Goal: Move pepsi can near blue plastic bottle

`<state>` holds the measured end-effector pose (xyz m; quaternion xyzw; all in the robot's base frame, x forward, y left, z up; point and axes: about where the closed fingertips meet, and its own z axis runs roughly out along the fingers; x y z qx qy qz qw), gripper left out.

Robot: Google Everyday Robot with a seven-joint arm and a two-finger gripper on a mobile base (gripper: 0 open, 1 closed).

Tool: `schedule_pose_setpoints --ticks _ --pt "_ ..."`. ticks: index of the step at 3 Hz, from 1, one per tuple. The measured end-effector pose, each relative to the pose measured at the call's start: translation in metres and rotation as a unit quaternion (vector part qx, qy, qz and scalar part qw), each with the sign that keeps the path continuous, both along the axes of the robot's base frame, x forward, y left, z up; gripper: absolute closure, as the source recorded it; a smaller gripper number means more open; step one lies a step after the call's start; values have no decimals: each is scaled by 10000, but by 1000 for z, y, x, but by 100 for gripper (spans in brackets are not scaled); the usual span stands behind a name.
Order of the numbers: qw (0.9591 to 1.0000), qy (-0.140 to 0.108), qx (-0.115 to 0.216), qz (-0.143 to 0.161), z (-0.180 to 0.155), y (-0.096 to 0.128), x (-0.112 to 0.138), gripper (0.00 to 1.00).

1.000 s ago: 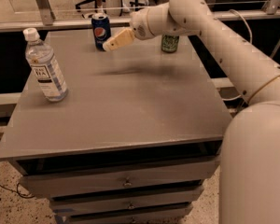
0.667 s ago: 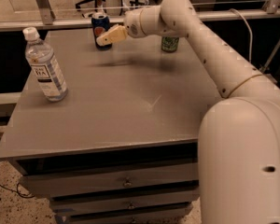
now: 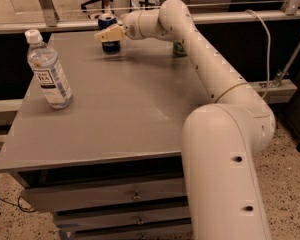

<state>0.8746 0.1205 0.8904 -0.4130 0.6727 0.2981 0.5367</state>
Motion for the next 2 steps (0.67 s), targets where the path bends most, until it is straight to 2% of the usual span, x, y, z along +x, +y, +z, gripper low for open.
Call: schedule_pose_setpoints --ticks 1,2 --pt "9999 -9 123 6 3 -2 1 41" --pt "9997 -50 162 161 13 -15 -19 65"
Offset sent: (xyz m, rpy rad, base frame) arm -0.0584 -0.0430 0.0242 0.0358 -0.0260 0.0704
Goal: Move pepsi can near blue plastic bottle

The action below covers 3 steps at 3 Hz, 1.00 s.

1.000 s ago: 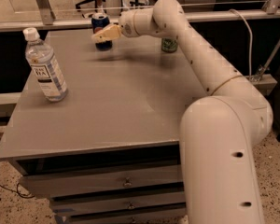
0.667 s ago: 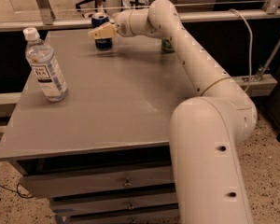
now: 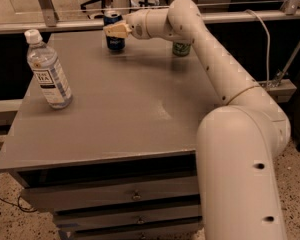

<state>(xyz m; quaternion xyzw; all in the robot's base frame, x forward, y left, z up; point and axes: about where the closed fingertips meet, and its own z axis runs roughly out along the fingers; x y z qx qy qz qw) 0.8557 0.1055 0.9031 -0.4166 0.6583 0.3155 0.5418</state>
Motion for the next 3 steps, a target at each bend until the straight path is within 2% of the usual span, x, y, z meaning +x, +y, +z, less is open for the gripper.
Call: schedule_pose_setpoints --ticks 1,2,3 --pt "9994 -98 65 339 16 -13 -40 88" --pt "9968 -177 150 758 27 -12 -89 100" --pt "9926 -254 210 1165 29 0 -134 100"
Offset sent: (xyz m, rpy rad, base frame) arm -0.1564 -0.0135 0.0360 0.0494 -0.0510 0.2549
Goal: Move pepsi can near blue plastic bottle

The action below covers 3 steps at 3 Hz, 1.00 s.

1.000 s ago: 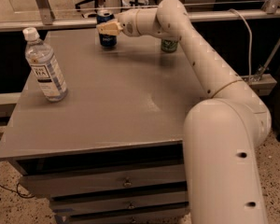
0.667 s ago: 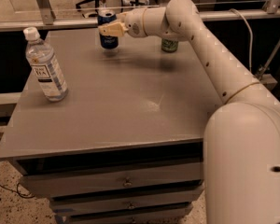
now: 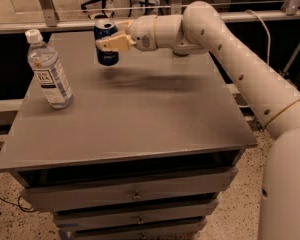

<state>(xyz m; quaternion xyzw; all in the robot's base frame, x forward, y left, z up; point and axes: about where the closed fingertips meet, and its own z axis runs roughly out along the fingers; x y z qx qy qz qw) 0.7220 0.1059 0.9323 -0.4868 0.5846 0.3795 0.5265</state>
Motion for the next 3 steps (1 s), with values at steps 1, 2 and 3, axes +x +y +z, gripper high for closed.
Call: schedule_pose_setpoints --ticks 1,2,3 --pt "9993 -30 66 376 -1 14 -38 100" --pt "9974 9 42 720 -7 28 -68 100" --pt "9948 66 -20 1016 -15 40 -87 100"
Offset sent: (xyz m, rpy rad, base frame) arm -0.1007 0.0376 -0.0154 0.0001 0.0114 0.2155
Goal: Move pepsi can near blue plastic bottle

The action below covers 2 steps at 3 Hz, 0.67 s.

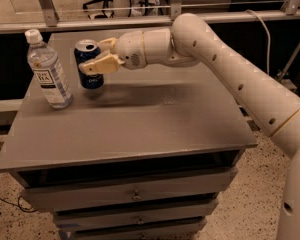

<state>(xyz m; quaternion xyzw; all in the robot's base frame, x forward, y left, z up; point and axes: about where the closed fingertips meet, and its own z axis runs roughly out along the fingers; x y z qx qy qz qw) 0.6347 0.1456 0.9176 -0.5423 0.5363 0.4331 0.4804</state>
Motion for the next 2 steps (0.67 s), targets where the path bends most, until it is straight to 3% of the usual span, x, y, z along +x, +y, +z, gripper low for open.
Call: schedule_pose_setpoints --ticks 1,2 --pt "9995 174 -148 238 -12 11 -10 85" --pt "9981 283 -295 455 -19 20 -19 62"
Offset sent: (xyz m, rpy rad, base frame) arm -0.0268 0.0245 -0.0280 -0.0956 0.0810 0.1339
